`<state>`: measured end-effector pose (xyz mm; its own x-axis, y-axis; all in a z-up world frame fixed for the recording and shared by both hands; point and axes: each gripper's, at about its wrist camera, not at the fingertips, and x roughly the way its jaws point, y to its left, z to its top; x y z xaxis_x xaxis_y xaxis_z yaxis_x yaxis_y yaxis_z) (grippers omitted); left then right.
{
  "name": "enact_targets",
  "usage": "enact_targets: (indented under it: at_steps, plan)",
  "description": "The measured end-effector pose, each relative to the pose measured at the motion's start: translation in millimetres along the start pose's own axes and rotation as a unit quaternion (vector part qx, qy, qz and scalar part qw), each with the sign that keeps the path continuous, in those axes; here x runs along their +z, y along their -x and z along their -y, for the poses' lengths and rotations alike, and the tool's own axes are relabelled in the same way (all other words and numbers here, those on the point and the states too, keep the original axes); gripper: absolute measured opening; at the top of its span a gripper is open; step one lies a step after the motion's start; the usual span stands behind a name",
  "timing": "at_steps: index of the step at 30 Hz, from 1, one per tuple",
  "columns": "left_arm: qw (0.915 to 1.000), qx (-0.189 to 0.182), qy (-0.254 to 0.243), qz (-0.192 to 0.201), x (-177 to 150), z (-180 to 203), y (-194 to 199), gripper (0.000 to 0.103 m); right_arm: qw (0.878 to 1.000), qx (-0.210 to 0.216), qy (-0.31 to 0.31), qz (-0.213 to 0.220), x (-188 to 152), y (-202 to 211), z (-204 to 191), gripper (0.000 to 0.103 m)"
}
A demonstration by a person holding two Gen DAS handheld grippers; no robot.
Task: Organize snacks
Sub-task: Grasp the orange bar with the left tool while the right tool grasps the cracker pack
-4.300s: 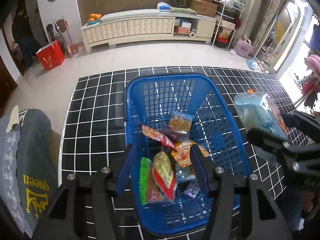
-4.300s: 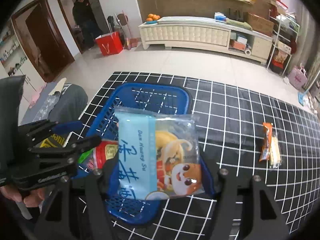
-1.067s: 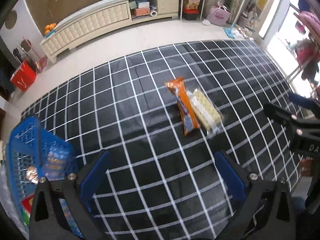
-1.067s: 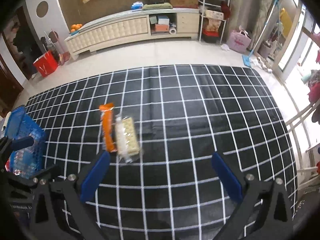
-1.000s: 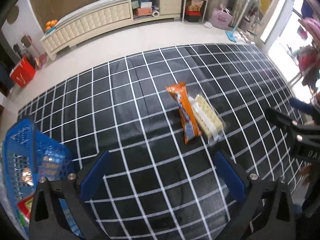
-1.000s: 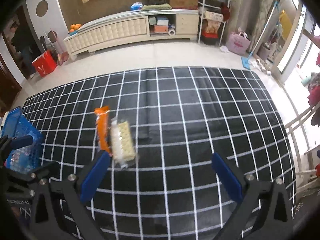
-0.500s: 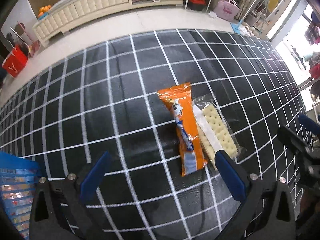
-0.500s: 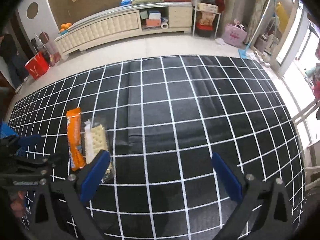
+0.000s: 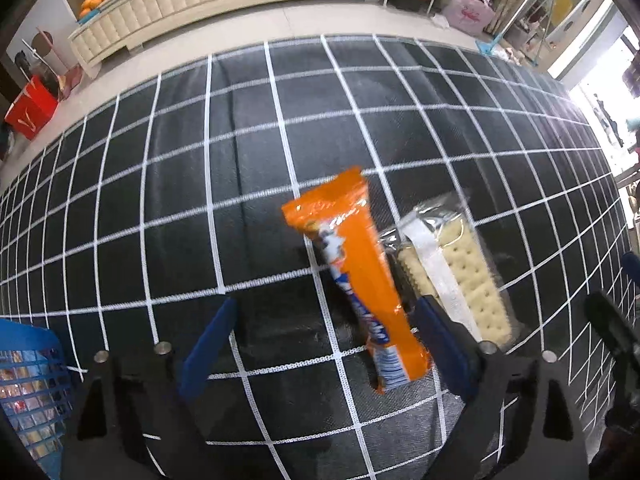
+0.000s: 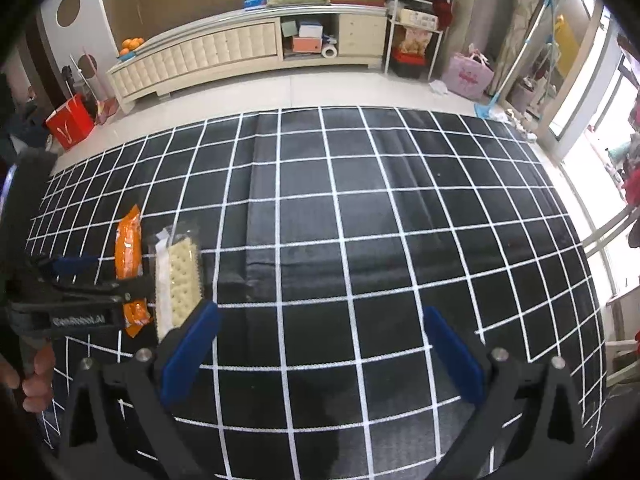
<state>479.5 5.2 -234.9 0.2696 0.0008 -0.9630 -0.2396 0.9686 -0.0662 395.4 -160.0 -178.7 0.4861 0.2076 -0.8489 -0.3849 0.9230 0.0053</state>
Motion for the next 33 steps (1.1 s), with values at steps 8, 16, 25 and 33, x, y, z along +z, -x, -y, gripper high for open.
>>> enact_targets:
  at_steps: [8,16,25,33]
  plan:
    - [0.9996,0.027,0.002,0.004,-7.4,-8.9,8.8,0.028,1.0,0.023,0.0,-0.015,5.9,-17.0,-8.7,0.103]
    - [0.999,-0.019,0.037,0.019,-40.1,-38.4,20.4,0.014,0.997,0.07,0.029,0.006,10.6,-8.5,-41.5,0.103]
    - [0.9948,-0.004,0.077,0.067,-71.3,-67.6,43.9,0.013,0.993,0.079,0.082,-0.02,1.5,-32.4,-91.2,0.103]
    - [0.9946,0.01,0.07,0.076,-78.2,-80.0,47.5,0.013,0.993,0.079,0.076,-0.043,-5.9,-47.9,-89.8,0.102]
